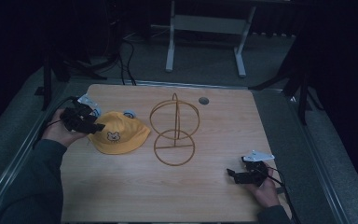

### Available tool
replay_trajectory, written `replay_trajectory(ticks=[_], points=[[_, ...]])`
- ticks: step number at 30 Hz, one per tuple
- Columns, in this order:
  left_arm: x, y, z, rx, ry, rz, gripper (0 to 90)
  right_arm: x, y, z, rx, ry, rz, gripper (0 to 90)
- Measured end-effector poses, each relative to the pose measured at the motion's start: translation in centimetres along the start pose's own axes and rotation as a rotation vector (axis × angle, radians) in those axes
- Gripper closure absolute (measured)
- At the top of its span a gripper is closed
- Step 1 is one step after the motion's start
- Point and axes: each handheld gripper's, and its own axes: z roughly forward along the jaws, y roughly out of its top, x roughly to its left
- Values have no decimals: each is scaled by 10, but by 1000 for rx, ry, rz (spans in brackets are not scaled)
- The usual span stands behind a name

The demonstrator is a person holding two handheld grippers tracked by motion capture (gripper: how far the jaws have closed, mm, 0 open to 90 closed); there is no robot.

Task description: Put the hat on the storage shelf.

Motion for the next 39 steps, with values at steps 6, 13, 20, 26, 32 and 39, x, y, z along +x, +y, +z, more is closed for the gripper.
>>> replay_trajectory(ticks=[6,13,20,26,32,39], points=[[3,4,-2,15,3,9,520,0,0,0,0,2,-1,133],[7,10,-4,30,11,15,523,0,0,0,0,3,-2,133],[9,16,-5,45,13,25,536,0,0,0,0,3,-4,133],[10,20,-2,62,13,34,533,0,0,0,0,3,-3,133],[11,25,2,76,11,38,514,0,0,0,0,3,-4,133],[11,31,4,87,7,42,503,0,0,0,0,4,-4,133]])
